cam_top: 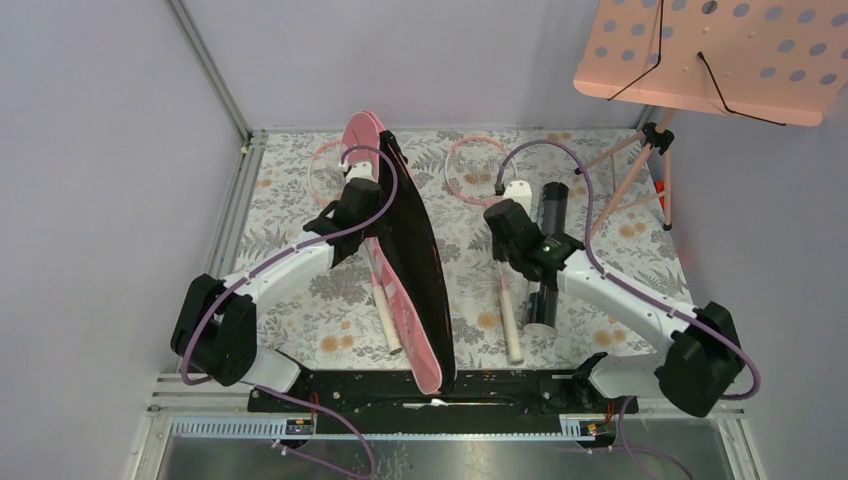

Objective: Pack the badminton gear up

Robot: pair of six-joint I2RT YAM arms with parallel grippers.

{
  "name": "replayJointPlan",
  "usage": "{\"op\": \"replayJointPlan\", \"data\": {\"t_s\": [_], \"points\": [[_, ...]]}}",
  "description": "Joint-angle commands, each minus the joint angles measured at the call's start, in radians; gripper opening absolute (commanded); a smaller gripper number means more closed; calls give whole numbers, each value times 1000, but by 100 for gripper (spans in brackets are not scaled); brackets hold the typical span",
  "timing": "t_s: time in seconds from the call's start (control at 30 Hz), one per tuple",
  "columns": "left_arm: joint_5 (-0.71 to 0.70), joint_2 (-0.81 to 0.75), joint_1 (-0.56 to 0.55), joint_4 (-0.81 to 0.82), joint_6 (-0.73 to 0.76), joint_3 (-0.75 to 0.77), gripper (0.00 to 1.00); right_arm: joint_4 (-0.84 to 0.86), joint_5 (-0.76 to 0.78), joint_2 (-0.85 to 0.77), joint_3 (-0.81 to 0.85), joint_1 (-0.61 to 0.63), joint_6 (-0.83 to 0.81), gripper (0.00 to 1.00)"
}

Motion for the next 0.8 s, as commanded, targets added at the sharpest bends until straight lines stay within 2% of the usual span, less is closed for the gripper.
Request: {"op": "replayJointPlan", "data": {"t_s": [0.0,0.17,0.23,0.27,0.33,0.43,0.6,0.77], "points": [[-5,35,21,-7,1,68,0,-6,135,-113,-59,66,-11,0],[0,45,29,-29,-12,71,0,20,4,-186,-138,74,27,0],[6,39,29,-28,-13,62,0,27,6,-151,-144,72,55,26],[8,35,29,-28,-11,58,0,18,20,-118,-129,66,65,33],[21,29,29,-31,-5,53,0,-1,-8,-26,-90,25,82,37],[34,19,29,-27,4,39,0,36,-158,116,-54,-64,90,45],[26,14,30,-20,17,22,0,24,-216,356,69,-142,78,53],[32,13,31,-16,24,16,0,24,-304,507,143,-180,70,48]]}}
